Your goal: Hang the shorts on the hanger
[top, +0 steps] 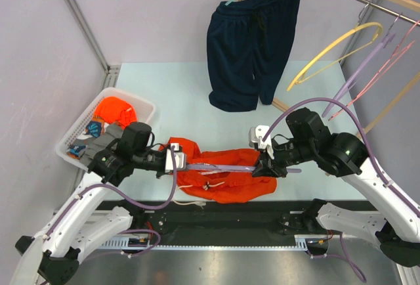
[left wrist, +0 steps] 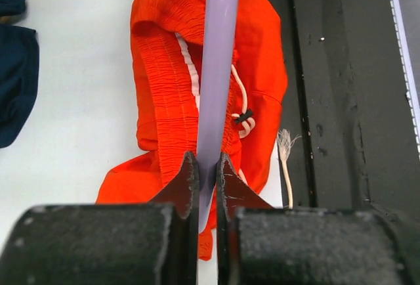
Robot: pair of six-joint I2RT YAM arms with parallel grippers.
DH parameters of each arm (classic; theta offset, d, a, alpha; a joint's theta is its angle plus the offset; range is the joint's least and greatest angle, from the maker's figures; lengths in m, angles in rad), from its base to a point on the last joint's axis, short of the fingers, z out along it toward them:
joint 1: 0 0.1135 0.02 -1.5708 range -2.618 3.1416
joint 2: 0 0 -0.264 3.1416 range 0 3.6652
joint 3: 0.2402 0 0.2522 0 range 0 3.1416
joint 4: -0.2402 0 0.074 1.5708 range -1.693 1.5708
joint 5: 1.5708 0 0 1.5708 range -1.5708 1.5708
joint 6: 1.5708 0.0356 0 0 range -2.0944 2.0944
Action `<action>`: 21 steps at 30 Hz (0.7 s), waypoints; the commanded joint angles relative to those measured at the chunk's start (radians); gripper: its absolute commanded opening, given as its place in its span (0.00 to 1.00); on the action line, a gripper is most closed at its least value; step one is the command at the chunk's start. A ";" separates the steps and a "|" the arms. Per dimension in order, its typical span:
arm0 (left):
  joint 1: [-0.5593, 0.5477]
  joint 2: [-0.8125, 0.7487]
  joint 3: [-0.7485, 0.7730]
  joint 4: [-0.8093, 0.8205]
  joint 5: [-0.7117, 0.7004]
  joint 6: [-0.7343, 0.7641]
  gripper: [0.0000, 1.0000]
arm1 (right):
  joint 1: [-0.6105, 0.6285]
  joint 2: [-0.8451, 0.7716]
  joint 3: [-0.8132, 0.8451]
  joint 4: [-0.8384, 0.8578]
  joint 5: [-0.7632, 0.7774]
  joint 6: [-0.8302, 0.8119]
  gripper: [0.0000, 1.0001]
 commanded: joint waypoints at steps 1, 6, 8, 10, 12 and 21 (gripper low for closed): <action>-0.006 -0.022 0.006 0.049 0.056 -0.081 0.00 | 0.012 0.012 0.042 0.065 0.021 -0.017 0.19; -0.006 -0.015 0.037 0.020 0.040 -0.142 0.00 | 0.018 0.057 0.072 0.117 0.117 -0.029 0.71; -0.008 0.020 0.063 -0.016 0.036 -0.149 0.01 | 0.042 0.101 0.101 0.133 0.147 -0.043 0.77; -0.011 0.057 0.087 -0.041 0.031 -0.150 0.00 | 0.087 0.134 0.147 0.124 0.189 -0.079 0.76; -0.011 0.082 0.100 -0.044 0.021 -0.181 0.00 | 0.117 0.180 0.167 0.124 0.233 -0.098 0.76; -0.012 0.131 0.126 -0.046 0.060 -0.208 0.00 | 0.266 0.258 0.162 0.188 0.347 -0.195 0.61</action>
